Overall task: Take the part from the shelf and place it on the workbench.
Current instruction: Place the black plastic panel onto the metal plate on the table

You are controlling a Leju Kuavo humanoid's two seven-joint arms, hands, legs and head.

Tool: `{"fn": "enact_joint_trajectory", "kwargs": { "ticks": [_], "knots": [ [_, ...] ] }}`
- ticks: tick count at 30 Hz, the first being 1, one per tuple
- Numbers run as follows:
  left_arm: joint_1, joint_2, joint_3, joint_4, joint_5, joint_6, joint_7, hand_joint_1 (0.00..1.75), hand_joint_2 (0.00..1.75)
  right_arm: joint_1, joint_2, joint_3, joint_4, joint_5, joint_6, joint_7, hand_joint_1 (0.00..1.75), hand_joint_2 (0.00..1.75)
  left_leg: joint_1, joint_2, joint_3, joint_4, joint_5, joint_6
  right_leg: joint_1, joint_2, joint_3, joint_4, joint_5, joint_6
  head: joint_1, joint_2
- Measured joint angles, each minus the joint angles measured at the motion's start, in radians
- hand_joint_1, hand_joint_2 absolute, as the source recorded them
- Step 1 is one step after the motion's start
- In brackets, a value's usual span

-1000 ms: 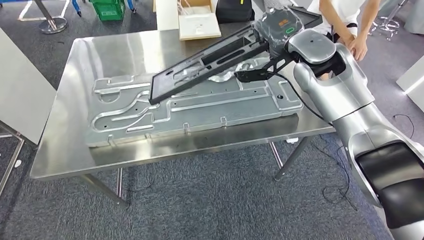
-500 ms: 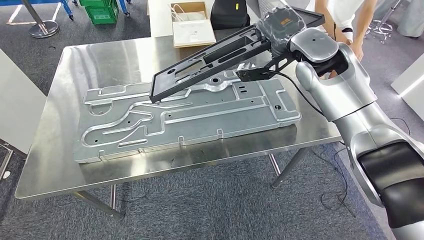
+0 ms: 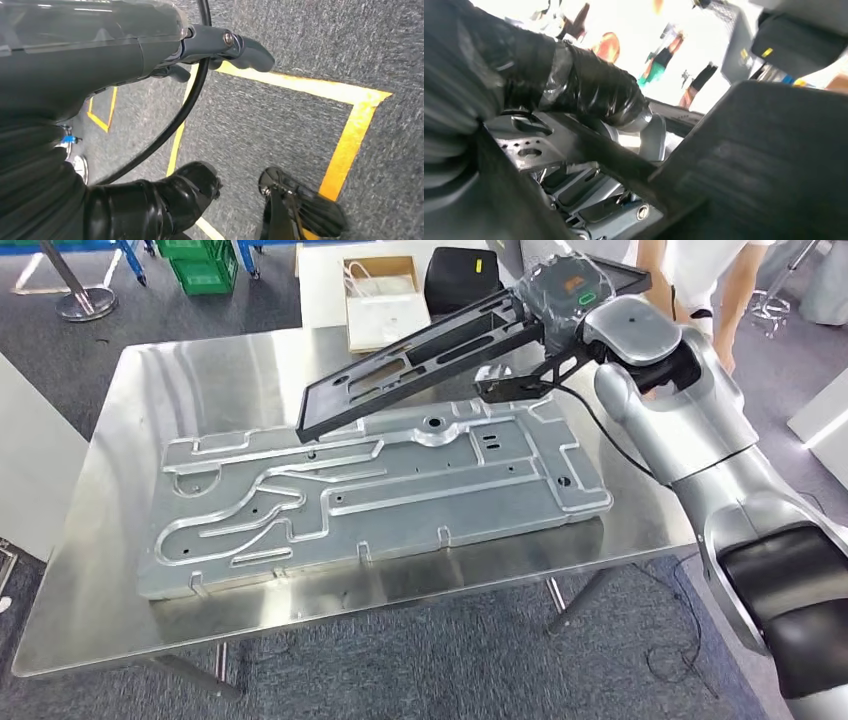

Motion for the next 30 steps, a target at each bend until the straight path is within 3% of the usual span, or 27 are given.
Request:
{"fn": "enact_joint_trajectory", "kwargs": {
  "ticks": [2, 3, 6, 7, 8, 11, 13, 15, 19, 24, 27, 30],
  "knots": [
    [0.0, 0.0, 0.0, 0.0, 0.0, 0.0, 0.0, 0.0, 1.75, -0.001, 0.0, 0.0, -0.001, -0.003, 0.001, 0.0, 1.75, 1.75, 0.0, 0.0, -0.01, 0.034, -0.009, -0.01, -0.006, 0.001, 0.018, -0.007, -0.002, -0.012, 0.0, 0.0],
    [0.0, 0.0, 0.0, 0.0, 0.0, 0.0, 0.0, 0.0, 1.75, -0.001, 0.0, 0.0, -0.001, -0.004, 0.001, 0.0, 1.75, 1.75, 0.001, 0.0, -0.032, 0.075, -0.024, -0.013, -0.009, 0.0, 0.027, -0.01, -0.005, -0.018, 0.0, 0.0],
    [0.0, 0.0, 0.0, 0.0, 0.0, 0.0, 0.0, 0.0, 1.75, -0.001, 0.0, 0.0, -0.002, -0.009, 0.004, 0.0, 1.75, 1.75, 0.006, 0.0, -0.147, 0.249, -0.093, -0.023, -0.008, 0.0, 0.043, -0.011, -0.018, -0.027, 0.0, 0.0],
    [0.001, 0.0, 0.0, 0.0, 0.0, 0.0, 0.0, 0.0, 1.75, 0.001, 0.0, 0.0, -0.003, -0.011, 0.005, 0.0, 1.75, 1.75, 0.008, 0.0, -0.175, 0.275, -0.099, -0.026, -0.008, 0.001, 0.048, -0.01, -0.023, -0.027, 0.0, 0.0],
    [0.002, 0.0, 0.0, 0.0, 0.0, 0.0, 0.0, 0.0, 1.75, 0.003, 0.0, 0.0, -0.003, -0.013, 0.005, -0.001, 1.75, 1.75, 0.009, 0.001, -0.185, 0.266, -0.082, -0.028, -0.008, 0.003, 0.055, -0.01, -0.029, -0.025, 0.0, 0.0],
    [0.003, 0.001, 0.0, 0.0, 0.0, 0.0, 0.0, 0.0, 1.75, 0.005, 0.0, 0.002, -0.007, -0.019, 0.008, -0.001, 1.75, 1.75, 0.011, 0.002, -0.133, 0.085, 0.047, -0.025, -0.009, 0.006, 0.079, -0.004, -0.052, -0.015, 0.0, 0.0],
    [0.003, 0.001, 0.0, 0.0, -0.001, 0.0, -0.001, 0.0, 1.75, 0.003, -0.001, 0.002, -0.009, -0.025, 0.009, -0.001, 1.75, 1.75, 0.007, 0.001, -0.105, 0.011, 0.075, -0.017, -0.008, 0.007, 0.084, 0.0, -0.063, -0.005, 0.0, 0.0],
    [0.002, 0.001, 0.0, 0.0, -0.002, 0.0, -0.002, 0.0, 1.75, 0.002, -0.002, 0.003, -0.01, -0.031, 0.009, -0.001, 1.75, 1.75, 0.005, 0.001, -0.099, 0.004, 0.076, -0.01, -0.005, 0.007, 0.085, 0.002, -0.069, -0.001, 0.0, 0.0],
    [0.001, 0.001, 0.0, 0.0, -0.002, 0.0, -0.004, 0.0, 1.75, 0.009, -0.017, 0.006, -0.017, -0.056, 0.0, -0.001, 1.75, 1.75, 0.005, -0.005, -0.096, 0.001, 0.085, -0.008, -0.004, 0.0, 0.091, -0.004, -0.073, -0.021, 0.0, 0.0],
    [0.001, -0.001, 0.001, 0.0, 0.006, 0.001, -0.006, 0.0, 1.75, 0.078, -0.046, 0.006, -0.037, -0.09, -0.082, 0.0, 1.75, 1.75, 0.004, -0.009, -0.095, 0.001, 0.079, 0.001, -0.004, -0.003, 0.097, -0.015, -0.074, -0.023, 0.0, 0.0],
    [0.0, 0.0, 0.001, 0.0, 0.0, 0.002, -0.008, 0.0, 1.75, 0.137, -0.056, 0.005, -0.04, -0.082, -0.119, 0.001, 1.75, 1.75, 0.002, -0.008, -0.095, 0.002, 0.077, 0.004, -0.004, -0.003, 0.099, -0.018, -0.074, -0.019, 0.0, 0.0],
    [0.001, 0.003, 0.0, 0.0, -0.013, -0.008, -0.013, 0.0, 1.75, 0.209, -0.058, 0.002, -0.04, -0.069, -0.155, -0.001, 1.75, 1.75, 0.002, -0.009, -0.095, 0.002, 0.076, 0.005, -0.006, -0.003, 0.101, -0.019, -0.074, -0.001, 0.0, 0.0]
  ]
}}
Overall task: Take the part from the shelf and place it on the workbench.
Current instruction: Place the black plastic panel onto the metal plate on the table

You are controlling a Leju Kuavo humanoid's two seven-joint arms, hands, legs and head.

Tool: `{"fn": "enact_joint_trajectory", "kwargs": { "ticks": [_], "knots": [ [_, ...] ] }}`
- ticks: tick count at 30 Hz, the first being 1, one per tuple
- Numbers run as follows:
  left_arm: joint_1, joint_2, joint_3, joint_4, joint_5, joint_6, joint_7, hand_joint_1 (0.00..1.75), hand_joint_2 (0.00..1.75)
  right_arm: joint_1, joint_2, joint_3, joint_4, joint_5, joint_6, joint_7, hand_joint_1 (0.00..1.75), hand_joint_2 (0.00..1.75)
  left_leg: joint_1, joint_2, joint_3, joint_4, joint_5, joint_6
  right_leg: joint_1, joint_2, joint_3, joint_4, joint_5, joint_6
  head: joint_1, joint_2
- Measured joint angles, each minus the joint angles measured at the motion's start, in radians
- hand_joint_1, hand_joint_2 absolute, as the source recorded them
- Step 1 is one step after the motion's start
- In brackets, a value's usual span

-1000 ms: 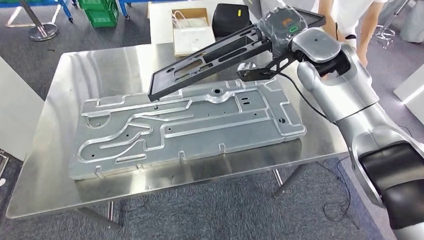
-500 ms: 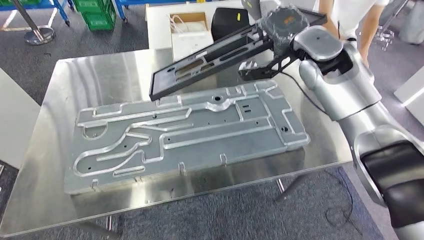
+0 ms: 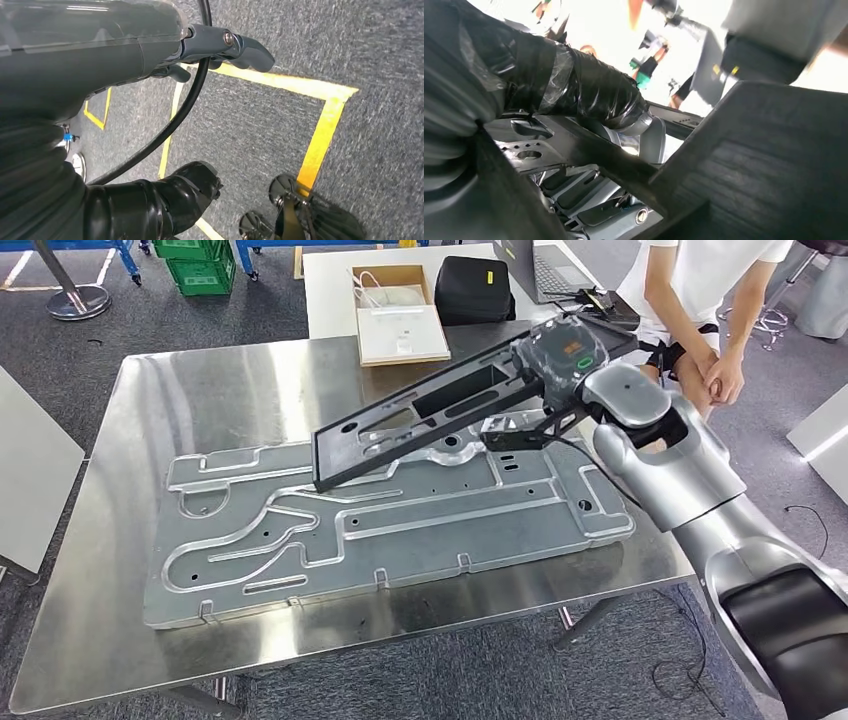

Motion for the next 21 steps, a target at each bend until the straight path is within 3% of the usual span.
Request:
{"fn": "enact_joint_trajectory", "kwargs": {
  "ticks": [5, 13, 17, 21],
  "knots": [
    [0.0, 0.003, -0.001, 0.0, -0.005, -0.002, -0.005, 0.0, 1.75, 0.113, 0.007, -0.033, 0.002, 0.027, -0.044, -0.016, 1.75, 1.75, 0.0, 0.0, 0.0, 0.001, 0.0, 0.0, -0.001, 0.0, 0.0, 0.0, 0.0, 0.016, 0.0, 0.0],
    [0.0, 0.02, -0.001, -0.001, -0.002, 0.016, -0.011, 0.0, 1.75, 0.27, 0.046, -0.13, 0.021, 0.071, -0.114, -0.057, 1.75, 1.75, 0.001, 0.0, 0.0, -0.001, 0.0, 0.0, 0.001, 0.0, -0.002, 0.002, -0.002, 0.018, 0.0, 0.0],
    [0.0, 0.043, -0.001, -0.003, -0.007, -0.004, -0.011, 0.0, 1.75, 0.285, 0.065, -0.15, 0.065, 0.079, -0.144, -0.093, 0.0, 0.0, 0.001, 0.001, -0.001, -0.001, 0.0, 0.0, 0.001, 0.0, -0.004, 0.004, -0.003, 0.017, 0.0, 0.0],
    [0.004, 0.068, -0.009, -0.004, -0.027, -0.008, -0.012, 0.0, 1.75, 0.307, 0.068, -0.17, 0.076, 0.072, -0.156, -0.114, 0.0, 0.0, 0.002, 0.001, 0.0, -0.001, 0.0, 0.0, 0.002, 0.0, -0.004, 0.004, -0.004, 0.016, 0.0, 0.0]
  ]
}}
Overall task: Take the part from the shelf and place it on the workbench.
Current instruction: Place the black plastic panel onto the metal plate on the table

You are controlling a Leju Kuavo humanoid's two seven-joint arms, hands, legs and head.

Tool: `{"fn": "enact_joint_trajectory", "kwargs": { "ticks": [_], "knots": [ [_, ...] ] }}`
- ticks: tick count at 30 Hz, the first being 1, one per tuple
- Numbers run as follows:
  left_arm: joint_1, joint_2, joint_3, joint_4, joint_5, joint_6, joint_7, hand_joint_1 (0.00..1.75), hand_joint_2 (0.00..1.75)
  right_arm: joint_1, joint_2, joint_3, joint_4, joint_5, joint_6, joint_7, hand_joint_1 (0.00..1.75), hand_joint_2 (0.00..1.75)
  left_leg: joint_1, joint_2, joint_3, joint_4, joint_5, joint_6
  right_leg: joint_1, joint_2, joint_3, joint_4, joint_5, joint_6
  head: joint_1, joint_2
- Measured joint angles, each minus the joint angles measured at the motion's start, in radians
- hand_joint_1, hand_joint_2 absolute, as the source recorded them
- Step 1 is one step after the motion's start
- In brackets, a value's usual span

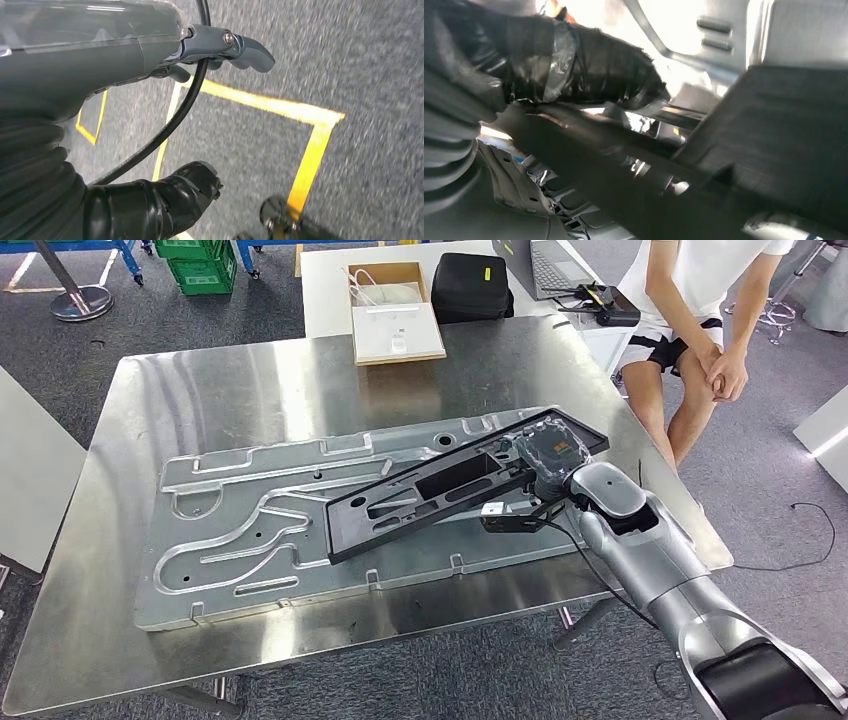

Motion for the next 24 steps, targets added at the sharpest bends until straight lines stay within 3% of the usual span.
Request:
{"fn": "enact_joint_trajectory", "kwargs": {
  "ticks": [2, 6, 21, 24],
  "knots": [
    [0.003, 0.008, -0.005, 0.0, -0.009, 0.0, -0.001, 0.0, 1.75, 0.012, 0.0, -0.01, 0.0, -0.003, 0.001, -0.003, 0.0, 0.0, 0.0, 0.001, 0.0, 0.0, 0.0, 0.0, 0.0, 0.001, 0.0, 0.0, 0.0, 0.0, 0.0, 0.0],
    [0.005, 0.018, -0.017, 0.0, -0.01, -0.013, -0.003, 0.0, 0.0, 0.023, 0.0, -0.025, 0.0, -0.007, 0.008, -0.008, 0.0, 0.0, 0.0, 0.002, 0.0, 0.0, -0.001, -0.001, 0.0, 0.002, 0.0, 0.0, 0.0, -0.001, 0.0, 0.0],
    [0.006, 0.039, -0.018, 0.0, 0.002, -0.035, -0.006, 0.0, 0.0, 0.024, 0.0, -0.04, -0.003, -0.011, 0.027, -0.011, 0.0, 0.0, 0.0, 0.002, 0.0, 0.0, -0.001, -0.001, 0.0, 0.002, 0.0, 0.0, 0.0, -0.001, 0.0, 0.0],
    [0.006, 0.044, -0.018, 0.0, 0.001, -0.038, -0.015, 0.0, 0.0, 0.025, 0.0, -0.04, -0.006, -0.014, 0.034, -0.011, 0.0, 0.0, -0.005, 0.002, -0.001, 0.004, -0.006, 0.006, -0.005, 0.002, 0.002, -0.006, 0.001, 0.007, 0.0, 0.0]
  ]
}}
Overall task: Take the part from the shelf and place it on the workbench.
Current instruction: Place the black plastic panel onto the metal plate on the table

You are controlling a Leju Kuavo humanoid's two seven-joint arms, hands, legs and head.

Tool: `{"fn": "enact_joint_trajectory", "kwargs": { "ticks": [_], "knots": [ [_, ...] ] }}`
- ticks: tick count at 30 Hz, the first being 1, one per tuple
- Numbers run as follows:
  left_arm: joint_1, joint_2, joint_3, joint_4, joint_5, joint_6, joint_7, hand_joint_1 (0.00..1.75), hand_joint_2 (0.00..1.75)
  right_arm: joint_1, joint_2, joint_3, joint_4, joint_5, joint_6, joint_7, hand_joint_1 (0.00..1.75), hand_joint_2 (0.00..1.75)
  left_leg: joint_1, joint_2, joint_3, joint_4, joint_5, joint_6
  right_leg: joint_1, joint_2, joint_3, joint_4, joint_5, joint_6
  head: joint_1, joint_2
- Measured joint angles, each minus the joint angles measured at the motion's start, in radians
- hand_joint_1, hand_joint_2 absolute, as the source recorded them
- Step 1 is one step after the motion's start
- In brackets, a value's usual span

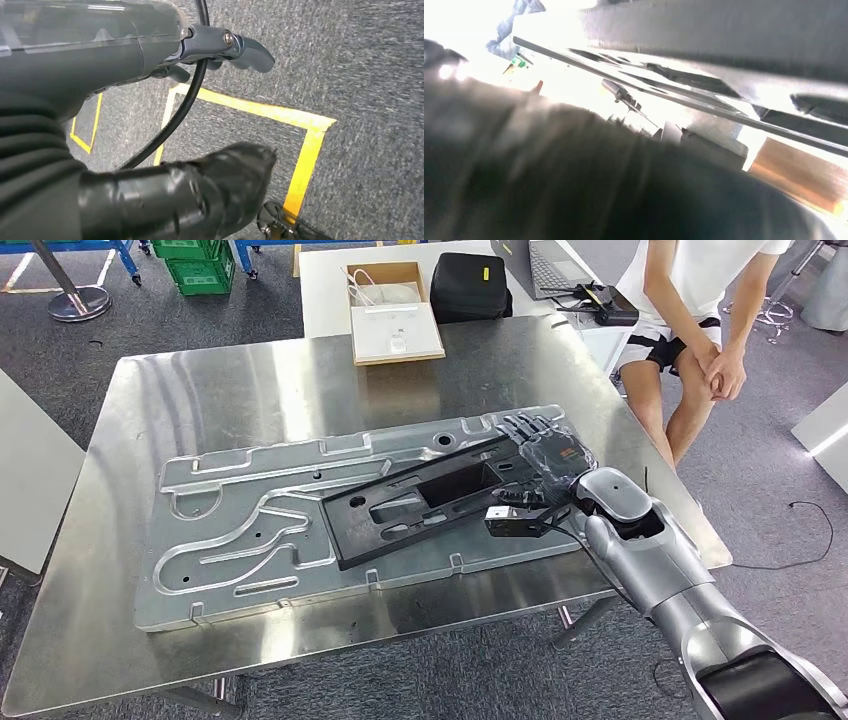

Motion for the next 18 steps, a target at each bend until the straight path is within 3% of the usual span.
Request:
{"fn": "enact_joint_trajectory", "kwargs": {
  "ticks": [2, 4, 7, 8, 9, 10, 11, 13, 14, 16, 18],
  "knots": [
    [0.0, 0.003, 0.0, 0.0, 0.0, 0.0, -0.006, 0.0, 0.0, 0.0, -0.002, 0.0, -0.008, -0.002, 0.001, 0.0, 0.0, 0.0, 0.004, 0.002, 0.007, -0.009, 0.004, 0.008, -0.001, 0.001, 0.004, 0.002, -0.003, 0.008, 0.0, 0.0],
    [0.0, 0.003, 0.0, 0.0, 0.001, 0.0, -0.009, 0.0, 0.0, 0.0, -0.008, -0.002, -0.015, -0.003, 0.002, 0.001, 0.0, 0.0, 0.011, 0.005, 0.016, -0.024, 0.014, 0.014, -0.001, 0.002, -0.009, 0.045, -0.04, 0.012, 0.001, 0.0],
    [0.0, 0.003, -0.001, 0.0, 0.0, -0.002, -0.011, 0.0, 0.0, 0.004, -0.02, -0.004, -0.02, -0.005, 0.009, 0.002, 0.0, 0.0, 0.012, 0.007, 0.015, -0.027, 0.018, 0.017, -0.008, 0.002, -0.087, 0.22, -0.139, 0.019, 0.001, 0.0],
    [0.0, 0.003, -0.001, 0.0, -0.001, -0.003, -0.01, 0.0, 0.0, 0.007, -0.024, -0.005, -0.02, -0.005, 0.012, 0.003, 0.0, 0.0, 0.013, 0.007, 0.013, -0.025, 0.018, 0.017, -0.012, 0.002, -0.107, 0.262, -0.149, 0.023, 0.001, 0.0],
    [0.001, 0.003, -0.001, 0.0, -0.002, -0.004, -0.01, 0.0, 0.0, 0.01, -0.028, -0.005, -0.021, -0.005, 0.015, 0.003, 0.0, 0.0, 0.013, 0.007, 0.009, -0.022, 0.018, 0.016, -0.016, 0.001, -0.111, 0.27, -0.139, 0.026, 0.001, 0.0],
    [0.001, 0.003, -0.001, 0.0, -0.004, -0.006, -0.009, 0.0, 0.0, 0.012, -0.031, -0.007, -0.021, -0.006, 0.017, 0.003, 0.0, 0.0, 0.014, 0.007, 0.006, -0.017, 0.018, 0.013, -0.02, 0.001, -0.095, 0.237, -0.11, 0.029, 0.001, 0.0],
    [0.001, 0.002, -0.002, 0.0, -0.005, -0.008, -0.008, 0.0, 0.0, 0.012, -0.035, -0.008, -0.023, -0.006, 0.018, 0.003, 0.0, 0.0, 0.016, 0.007, 0.002, -0.011, 0.017, 0.01, -0.025, 0.0, -0.061, 0.173, -0.073, 0.032, 0.001, 0.0],
    [0.001, 0.002, -0.002, 0.0, -0.008, -0.012, -0.006, 0.0, 0.0, 0.012, -0.043, -0.011, -0.027, -0.008, 0.019, 0.003, 0.0, 0.0, 0.017, 0.004, -0.006, 0.0, 0.017, -0.003, -0.024, 0.003, -0.005, 0.064, -0.027, 0.03, 0.001, 0.0],
    [0.001, 0.002, -0.003, 0.0, -0.009, -0.012, -0.005, 0.0, 0.0, 0.011, -0.047, -0.012, -0.028, -0.008, 0.02, 0.002, 0.0, 0.0, 0.017, 0.003, -0.009, 0.004, 0.019, -0.011, -0.021, 0.005, 0.006, 0.039, -0.019, 0.025, 0.001, 0.0],
    [0.001, 0.001, -0.004, 0.0, -0.01, -0.013, -0.002, 0.0, 0.0, 0.011, -0.051, -0.013, -0.03, -0.009, 0.021, 0.002, 0.0, 0.0, 0.016, 0.002, -0.013, 0.003, 0.027, -0.027, -0.013, 0.009, -0.002, 0.038, -0.012, 0.01, 0.001, 0.0],
    [0.002, -0.001, -0.005, 0.0, -0.01, -0.013, 0.0, 0.0, 0.0, 0.01, -0.053, -0.013, -0.031, -0.009, 0.022, 0.001, 0.0, 0.0, 0.018, 0.002, -0.021, 0.007, 0.023, -0.043, -0.015, 0.007, -0.013, 0.034, -0.001, -0.009, 0.001, 0.0]
  ]
}}
